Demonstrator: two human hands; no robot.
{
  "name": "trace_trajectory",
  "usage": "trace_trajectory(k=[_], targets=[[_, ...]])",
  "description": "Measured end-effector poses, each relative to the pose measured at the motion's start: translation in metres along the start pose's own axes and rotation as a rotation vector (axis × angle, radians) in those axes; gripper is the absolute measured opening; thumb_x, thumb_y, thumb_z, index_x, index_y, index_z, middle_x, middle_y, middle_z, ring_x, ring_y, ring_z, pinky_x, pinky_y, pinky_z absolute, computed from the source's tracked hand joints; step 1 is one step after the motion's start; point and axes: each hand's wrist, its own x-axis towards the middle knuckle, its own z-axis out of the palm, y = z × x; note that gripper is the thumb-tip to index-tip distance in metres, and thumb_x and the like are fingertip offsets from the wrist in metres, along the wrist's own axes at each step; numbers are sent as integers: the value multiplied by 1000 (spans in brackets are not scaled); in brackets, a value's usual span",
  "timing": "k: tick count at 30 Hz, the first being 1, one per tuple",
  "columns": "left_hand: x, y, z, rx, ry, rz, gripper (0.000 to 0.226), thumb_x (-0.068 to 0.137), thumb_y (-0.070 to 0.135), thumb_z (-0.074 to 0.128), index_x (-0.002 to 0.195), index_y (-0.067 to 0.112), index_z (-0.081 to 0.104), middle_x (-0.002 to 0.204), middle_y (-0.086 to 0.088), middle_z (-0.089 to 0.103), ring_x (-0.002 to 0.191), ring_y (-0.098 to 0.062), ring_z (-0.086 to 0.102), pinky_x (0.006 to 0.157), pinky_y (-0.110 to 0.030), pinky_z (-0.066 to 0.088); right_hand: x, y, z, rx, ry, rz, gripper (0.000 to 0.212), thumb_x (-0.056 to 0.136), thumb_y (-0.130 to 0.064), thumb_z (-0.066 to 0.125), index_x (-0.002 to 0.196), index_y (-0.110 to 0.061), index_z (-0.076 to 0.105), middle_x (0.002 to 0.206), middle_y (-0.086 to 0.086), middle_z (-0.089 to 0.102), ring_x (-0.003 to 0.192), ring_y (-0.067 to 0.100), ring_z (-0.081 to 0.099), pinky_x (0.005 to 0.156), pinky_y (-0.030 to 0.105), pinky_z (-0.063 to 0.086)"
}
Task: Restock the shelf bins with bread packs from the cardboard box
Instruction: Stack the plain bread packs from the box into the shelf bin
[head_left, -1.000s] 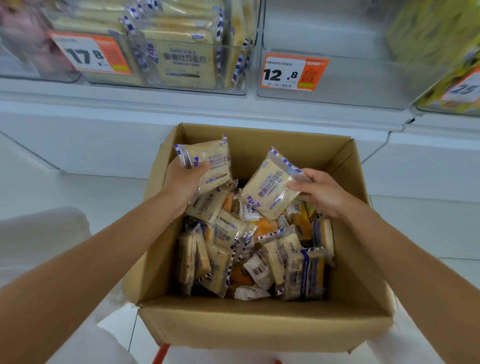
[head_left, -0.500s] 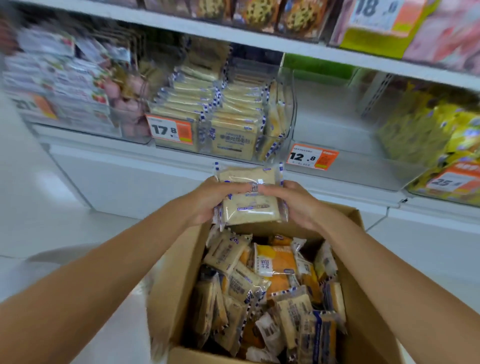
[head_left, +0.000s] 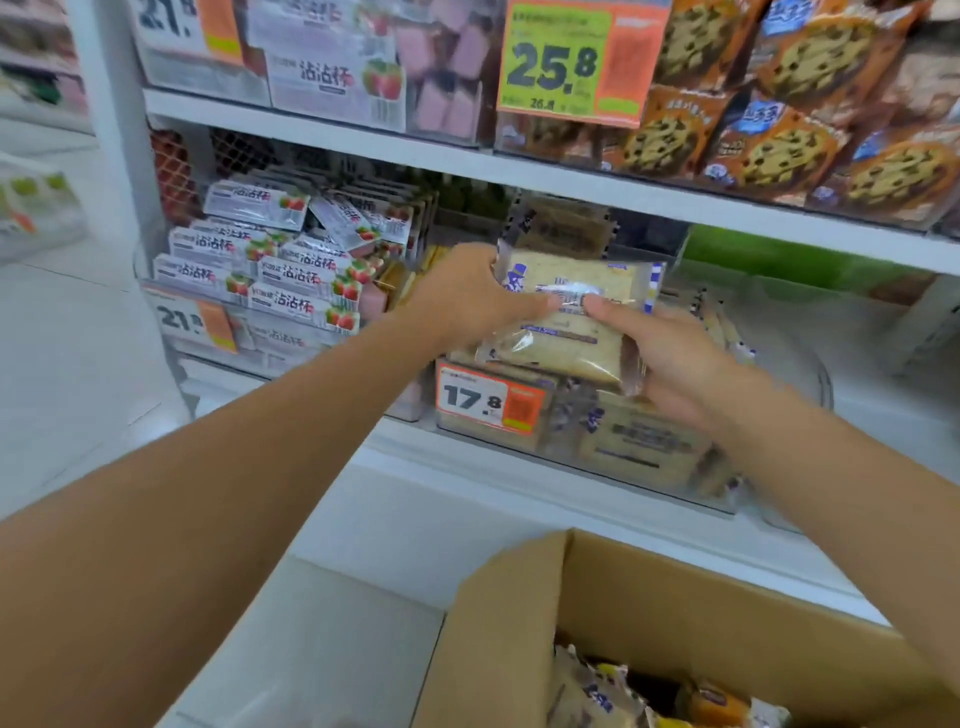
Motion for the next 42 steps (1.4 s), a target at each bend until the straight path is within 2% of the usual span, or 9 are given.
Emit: trace_trajectory(k=[4, 6, 9, 11, 18, 22, 29, 34, 42], targets=[[69, -10, -5, 67, -7, 35, 54, 72, 52, 81, 75, 12, 44, 67, 0, 37, 63, -14, 40, 57, -26, 28, 59, 1, 5, -34, 115, -63, 57, 70, -39, 84, 116, -11, 65, 104, 12, 73, 93, 24, 71, 75, 34, 57], [98, -15, -4, 100, -32, 36, 71, 70, 55, 81, 115, 3, 60, 108, -4, 62, 99, -17, 58, 82, -28, 47, 84, 3, 10, -66, 169, -108, 74, 59, -48, 88, 117, -11, 63, 104, 8, 74, 91, 20, 71, 75, 34, 56], [131, -16, 0, 210, -36, -4, 91, 74, 55, 76, 142, 3, 45, 146, -12, 48, 131, -25, 48, 107, -29, 41, 118, 5, 16, -109, 275, -117, 96, 43, -62, 89, 117, -7, 61, 103, 9, 72, 92, 27, 70, 86, 43, 56], [149, -14, 3, 251, -46, 23, 80, 74, 52, 79, 136, 10, 53, 141, -7, 55, 125, -22, 54, 106, -29, 43, 136, 5, 16, -172, 327, -144, 76, 58, -56, 85, 111, -6, 64, 99, 5, 71, 91, 24, 67, 87, 36, 54], [163, -24, -3, 180, -250, -113, 85, 81, 48, 73, 151, 19, 34, 156, -4, 34, 143, -24, 32, 111, -35, 28, 165, 8, 11, -172, 236, -113, 103, 22, -64, 90, 110, -14, 69, 109, 3, 72, 103, 27, 68, 97, 49, 50], [162, -30, -13, 216, -248, -200, 85, 79, 45, 76, 149, 18, 36, 156, -8, 33, 142, -29, 34, 112, -42, 28, 159, 1, 12, -320, 208, -274, 69, 73, -40, 81, 131, -15, 54, 119, -2, 66, 109, 17, 63, 99, 32, 47], [153, -30, -3, 375, -106, -51, 95, 82, 42, 75, 154, 9, 22, 153, -11, 39, 135, -26, 44, 88, -20, 33, 139, -3, 6, -756, 132, -97, 110, 64, -79, 58, 150, -16, 30, 145, 7, 47, 123, 26, 50, 89, 30, 37], [149, -26, -5, 399, -97, 79, 116, 80, 31, 80, 156, 25, -6, 161, -6, 23, 141, -26, 35, 90, -19, 30, 140, -1, -1, -742, 184, -253, 128, 66, -41, 86, 154, -31, -6, 156, 2, 31, 135, 24, 41, 92, 24, 37], [150, -35, -21, 534, -170, 17, 106, 82, 32, 78, 157, 34, 3, 155, -13, 36, 133, -29, 44, 101, -30, 40, 137, 12, -2, -726, 157, -527, 119, 71, -33, 85, 152, -38, -2, 156, -3, 30, 136, 17, 38, 98, 22, 36]])
